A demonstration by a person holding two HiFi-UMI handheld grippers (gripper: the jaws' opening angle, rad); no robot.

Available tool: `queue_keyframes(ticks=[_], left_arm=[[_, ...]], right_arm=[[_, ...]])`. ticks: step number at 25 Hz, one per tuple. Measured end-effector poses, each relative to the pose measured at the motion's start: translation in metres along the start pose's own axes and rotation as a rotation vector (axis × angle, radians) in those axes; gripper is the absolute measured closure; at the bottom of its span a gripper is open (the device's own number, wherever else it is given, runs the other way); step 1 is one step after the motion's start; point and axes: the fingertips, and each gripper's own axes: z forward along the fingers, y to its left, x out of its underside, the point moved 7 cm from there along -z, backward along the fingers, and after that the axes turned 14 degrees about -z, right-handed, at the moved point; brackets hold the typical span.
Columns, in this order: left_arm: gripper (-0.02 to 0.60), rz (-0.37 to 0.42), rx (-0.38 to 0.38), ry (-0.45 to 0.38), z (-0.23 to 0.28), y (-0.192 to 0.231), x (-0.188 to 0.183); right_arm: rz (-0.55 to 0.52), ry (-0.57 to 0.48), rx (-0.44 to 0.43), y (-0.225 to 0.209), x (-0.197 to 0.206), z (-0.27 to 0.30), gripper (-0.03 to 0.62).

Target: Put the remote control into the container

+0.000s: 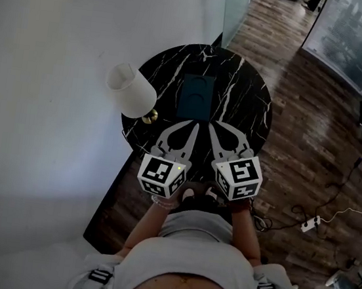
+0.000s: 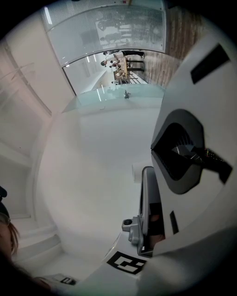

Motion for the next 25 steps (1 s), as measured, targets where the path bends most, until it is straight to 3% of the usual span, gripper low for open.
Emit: queue_keyframes(ticks=[25], left_arm=[[0.574, -0.015, -0.033, 0.026, -0.0021, 0.0081, 0.0068]], right_arm=[[0.014, 0.040, -0.022, 0.0022, 0.0084, 0.0000, 0.583]])
